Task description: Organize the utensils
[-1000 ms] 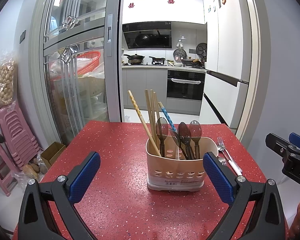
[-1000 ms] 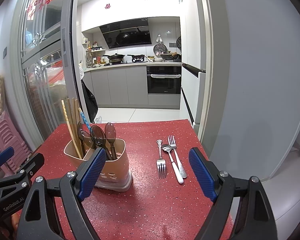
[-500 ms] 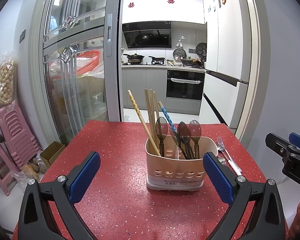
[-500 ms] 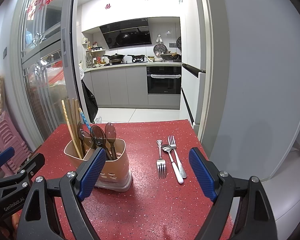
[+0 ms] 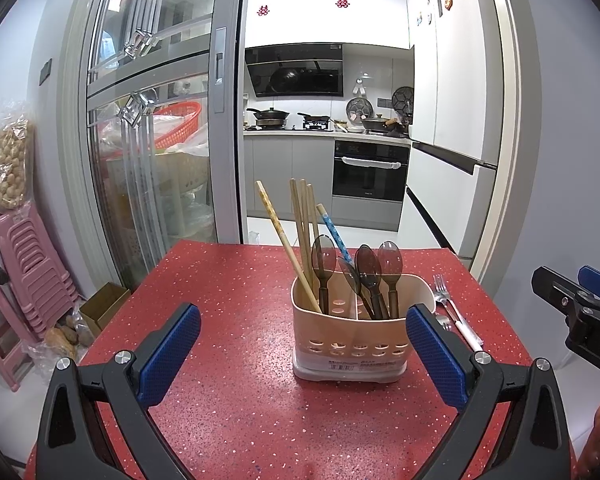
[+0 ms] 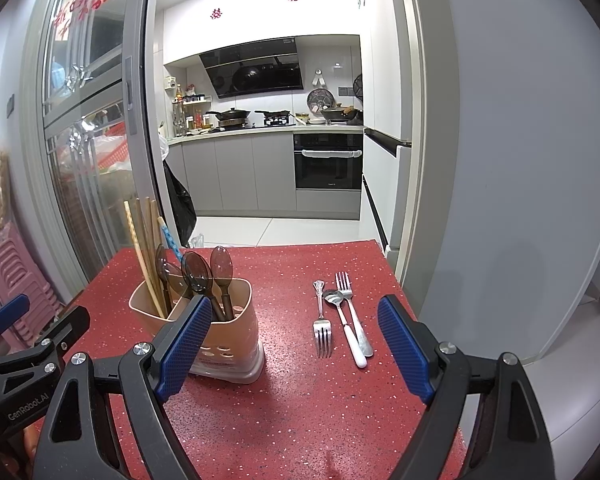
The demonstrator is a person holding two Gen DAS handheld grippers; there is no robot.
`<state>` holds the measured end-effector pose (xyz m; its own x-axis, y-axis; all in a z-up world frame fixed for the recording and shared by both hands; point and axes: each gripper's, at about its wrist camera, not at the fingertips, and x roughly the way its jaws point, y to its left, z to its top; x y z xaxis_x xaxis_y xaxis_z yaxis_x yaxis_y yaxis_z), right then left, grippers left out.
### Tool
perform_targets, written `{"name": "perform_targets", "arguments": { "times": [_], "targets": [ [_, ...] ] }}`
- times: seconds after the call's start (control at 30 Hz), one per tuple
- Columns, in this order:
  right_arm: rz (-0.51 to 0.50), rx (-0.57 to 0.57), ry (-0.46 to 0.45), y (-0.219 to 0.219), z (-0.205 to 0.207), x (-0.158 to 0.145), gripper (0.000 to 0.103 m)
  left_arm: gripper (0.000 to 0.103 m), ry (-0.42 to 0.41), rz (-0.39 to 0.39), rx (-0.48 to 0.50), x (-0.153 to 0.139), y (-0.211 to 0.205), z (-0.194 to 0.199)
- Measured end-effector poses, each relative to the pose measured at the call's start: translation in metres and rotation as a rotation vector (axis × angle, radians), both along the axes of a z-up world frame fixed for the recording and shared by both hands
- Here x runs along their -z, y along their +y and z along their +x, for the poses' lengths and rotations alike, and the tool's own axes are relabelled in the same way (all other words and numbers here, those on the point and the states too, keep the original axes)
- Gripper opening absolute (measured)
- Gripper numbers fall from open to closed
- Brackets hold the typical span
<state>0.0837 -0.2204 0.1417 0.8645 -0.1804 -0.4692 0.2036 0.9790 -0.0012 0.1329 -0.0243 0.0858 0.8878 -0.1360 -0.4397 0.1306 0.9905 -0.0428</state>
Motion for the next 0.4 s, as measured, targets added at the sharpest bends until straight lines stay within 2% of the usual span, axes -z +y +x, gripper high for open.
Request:
{"name": "perform_targets", "arguments": {
  "times": [0.27,0.4],
  "targets": [
    [0.001,0.001,0.000,0.0002,0.0002,-0.0006,0.087,0.103,-0.007,-0.020,0.018,-0.0010,0.0013,-0.0008],
    [0.003,0.002,-0.001,0.0003,-0.0015,-0.0008,0.087,0.103,-0.015,-0.006,0.018,-0.0018,-0.0007,-0.0018]
  ]
}}
